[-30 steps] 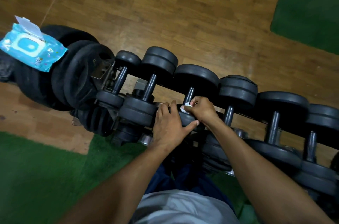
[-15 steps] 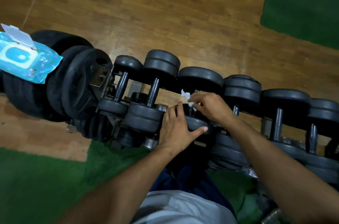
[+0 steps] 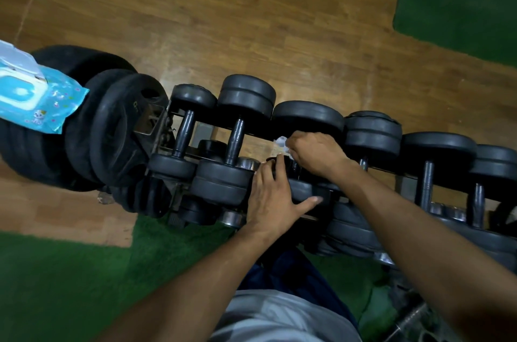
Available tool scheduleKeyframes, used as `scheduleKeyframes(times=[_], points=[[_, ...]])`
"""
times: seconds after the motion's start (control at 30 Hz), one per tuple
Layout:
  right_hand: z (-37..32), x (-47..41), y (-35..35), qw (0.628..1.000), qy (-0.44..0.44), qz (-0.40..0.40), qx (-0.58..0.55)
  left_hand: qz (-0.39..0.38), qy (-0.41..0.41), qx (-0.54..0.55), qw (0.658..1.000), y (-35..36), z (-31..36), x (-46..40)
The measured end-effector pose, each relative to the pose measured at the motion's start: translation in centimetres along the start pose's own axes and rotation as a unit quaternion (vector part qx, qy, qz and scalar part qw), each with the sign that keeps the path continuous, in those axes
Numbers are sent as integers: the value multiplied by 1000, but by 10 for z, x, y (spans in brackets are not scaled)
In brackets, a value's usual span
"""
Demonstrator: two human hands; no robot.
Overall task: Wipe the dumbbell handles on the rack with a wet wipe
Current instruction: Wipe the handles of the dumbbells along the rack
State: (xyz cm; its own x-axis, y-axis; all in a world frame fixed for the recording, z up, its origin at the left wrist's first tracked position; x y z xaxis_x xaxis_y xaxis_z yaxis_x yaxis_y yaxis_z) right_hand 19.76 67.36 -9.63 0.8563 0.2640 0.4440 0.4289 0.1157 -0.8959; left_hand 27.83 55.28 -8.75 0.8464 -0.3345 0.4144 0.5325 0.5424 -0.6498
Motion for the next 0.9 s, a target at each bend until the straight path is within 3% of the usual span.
scheduleKeyframes(times=[0.13,0.3,0.5,0.7,0.8,0.9], points=[[-14,3,11,992,-72,-105,1,11,8,10,1000,-1,1,0],[-8,20,21,972,-85,-128,-177,4,8,9,1000,0,0,1],[11,52,28,931,45,-78,-354,8,9,9,1000,0,-1,0],[27,68,52,881,235,-54,-408,5,7,4,1000,1,-1,0],[26,69,71,817,286,-90,-492,10,9,-3,1000,1,-1,0],[18,60,72,770,277,-99,-566,9,9,2,1000,0,0,0]])
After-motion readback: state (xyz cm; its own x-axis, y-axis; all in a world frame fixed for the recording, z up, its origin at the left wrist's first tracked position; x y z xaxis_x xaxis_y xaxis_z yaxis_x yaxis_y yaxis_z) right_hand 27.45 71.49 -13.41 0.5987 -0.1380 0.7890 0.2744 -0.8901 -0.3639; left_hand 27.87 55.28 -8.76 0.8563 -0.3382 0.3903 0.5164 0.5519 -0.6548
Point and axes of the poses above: each hand's wrist, its own x-axis away from the middle knuckle, its own y-axis out of the palm, z = x × y, the point moved 7 cm from there along -x, towards the middle knuckle, and after that the axes turned 8 degrees about x, right-handed, at the moved point
